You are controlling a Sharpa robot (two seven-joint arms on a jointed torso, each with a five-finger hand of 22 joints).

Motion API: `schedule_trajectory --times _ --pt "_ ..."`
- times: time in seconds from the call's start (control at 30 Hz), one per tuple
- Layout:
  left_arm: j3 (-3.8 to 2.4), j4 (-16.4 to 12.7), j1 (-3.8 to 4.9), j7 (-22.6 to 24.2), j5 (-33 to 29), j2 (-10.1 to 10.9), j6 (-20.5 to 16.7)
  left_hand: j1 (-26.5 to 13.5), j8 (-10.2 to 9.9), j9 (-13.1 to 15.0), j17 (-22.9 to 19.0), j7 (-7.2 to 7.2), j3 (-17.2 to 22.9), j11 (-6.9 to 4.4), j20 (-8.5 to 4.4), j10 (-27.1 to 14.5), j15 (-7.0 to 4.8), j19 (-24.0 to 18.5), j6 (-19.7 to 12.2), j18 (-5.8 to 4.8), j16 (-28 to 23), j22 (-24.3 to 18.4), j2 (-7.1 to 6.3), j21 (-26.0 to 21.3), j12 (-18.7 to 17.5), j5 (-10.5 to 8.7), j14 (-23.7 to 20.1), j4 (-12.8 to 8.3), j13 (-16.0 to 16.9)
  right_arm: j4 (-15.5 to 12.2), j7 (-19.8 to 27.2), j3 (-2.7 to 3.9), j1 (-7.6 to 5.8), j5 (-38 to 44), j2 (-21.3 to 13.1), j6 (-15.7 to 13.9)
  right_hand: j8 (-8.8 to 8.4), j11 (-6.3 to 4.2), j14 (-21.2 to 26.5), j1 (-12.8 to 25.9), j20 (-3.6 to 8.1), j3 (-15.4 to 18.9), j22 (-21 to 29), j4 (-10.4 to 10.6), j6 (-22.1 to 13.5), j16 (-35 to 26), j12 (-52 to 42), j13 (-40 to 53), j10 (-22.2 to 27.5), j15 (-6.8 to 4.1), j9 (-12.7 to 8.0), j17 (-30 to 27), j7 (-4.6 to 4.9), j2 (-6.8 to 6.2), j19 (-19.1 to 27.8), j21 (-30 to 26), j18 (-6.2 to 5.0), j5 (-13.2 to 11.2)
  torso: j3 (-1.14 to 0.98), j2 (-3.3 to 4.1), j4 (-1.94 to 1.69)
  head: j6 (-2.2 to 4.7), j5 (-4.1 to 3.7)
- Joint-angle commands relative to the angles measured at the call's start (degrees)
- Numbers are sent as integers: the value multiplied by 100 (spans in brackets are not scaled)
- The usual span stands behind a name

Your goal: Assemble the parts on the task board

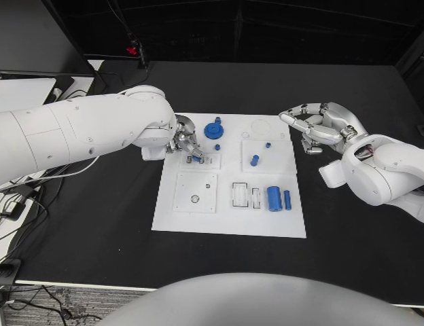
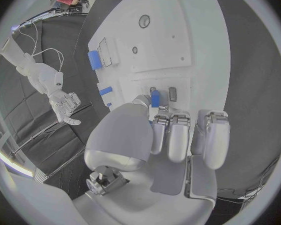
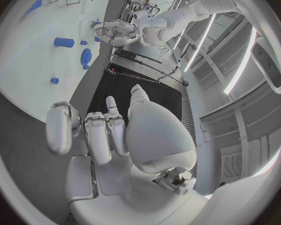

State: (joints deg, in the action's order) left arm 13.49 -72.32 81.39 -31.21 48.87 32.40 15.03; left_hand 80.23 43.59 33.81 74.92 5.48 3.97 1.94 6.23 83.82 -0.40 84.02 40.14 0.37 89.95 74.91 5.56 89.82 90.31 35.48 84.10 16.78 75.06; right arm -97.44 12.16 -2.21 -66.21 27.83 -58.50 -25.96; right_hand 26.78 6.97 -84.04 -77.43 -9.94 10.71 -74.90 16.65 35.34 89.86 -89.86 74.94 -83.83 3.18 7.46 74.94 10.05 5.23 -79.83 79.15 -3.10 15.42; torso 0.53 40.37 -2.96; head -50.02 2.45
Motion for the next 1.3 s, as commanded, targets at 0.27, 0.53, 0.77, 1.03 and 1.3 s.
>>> schedule_trajectory --times 0.27,0.53,0.77,1.03,1.3 --pt "-1 19 -3 -93 -31 -19 51 66 -8 3 1508 -32 65 -3 -17 618 -19 598 -30 -37 5 1509 126 18 -31 -23 590 -12 1494 -14 30 2 -7 -13 -3 49 54 43 -596 15 11 39 -585 7 -67 14 -14 1506 -617 47 10 1506 178 65 39 -39 -84 15 2 2 3 2 9" --pt "-1 48 -12 -89 -31 -43 45 71 -25 6 1508 -27 85 -1 -16 618 -18 598 -54 -37 5 1509 125 18 -31 -44 590 -12 1494 -14 27 2 -7 -13 -6 55 54 43 -596 15 11 39 -585 7 -67 14 -14 1506 -617 47 10 1506 178 65 39 -39 -84 15 1 2 -1 2 2" --pt "-1 58 -21 -83 -31 -64 48 70 -31 7 1508 -24 92 2 -15 618 -17 598 -64 -37 5 1509 125 18 -31 -53 590 -10 1494 -11 31 2 -6 -13 -4 63 83 44 -596 27 10 55 -584 7 -82 14 -14 1506 -617 48 11 1506 178 78 38 -41 -84 12 3 1 2 2 -3" --pt "-1 69 -33 -76 -31 -82 101 67 -40 10 1508 -19 105 6 -14 618 -15 598 -75 -37 5 1509 130 18 -31 -73 590 -8 1494 -11 27 2 -6 -14 -8 63 95 44 -596 31 9 59 -583 7 -83 14 -14 1506 -617 48 12 1506 178 84 39 -43 -84 13 1 1 1 2 -6" --pt "-1 55 -42 -77 -31 -92 143 67 -43 10 1508 -18 109 7 -13 618 -14 598 -78 -37 5 1509 131 18 -31 -80 590 -8 1494 -10 16 2 -6 -14 -9 65 96 44 -596 31 9 60 -583 7 -84 14 -14 1506 -617 48 12 1506 178 85 39 -43 -84 12 1 4 2 2 -13"
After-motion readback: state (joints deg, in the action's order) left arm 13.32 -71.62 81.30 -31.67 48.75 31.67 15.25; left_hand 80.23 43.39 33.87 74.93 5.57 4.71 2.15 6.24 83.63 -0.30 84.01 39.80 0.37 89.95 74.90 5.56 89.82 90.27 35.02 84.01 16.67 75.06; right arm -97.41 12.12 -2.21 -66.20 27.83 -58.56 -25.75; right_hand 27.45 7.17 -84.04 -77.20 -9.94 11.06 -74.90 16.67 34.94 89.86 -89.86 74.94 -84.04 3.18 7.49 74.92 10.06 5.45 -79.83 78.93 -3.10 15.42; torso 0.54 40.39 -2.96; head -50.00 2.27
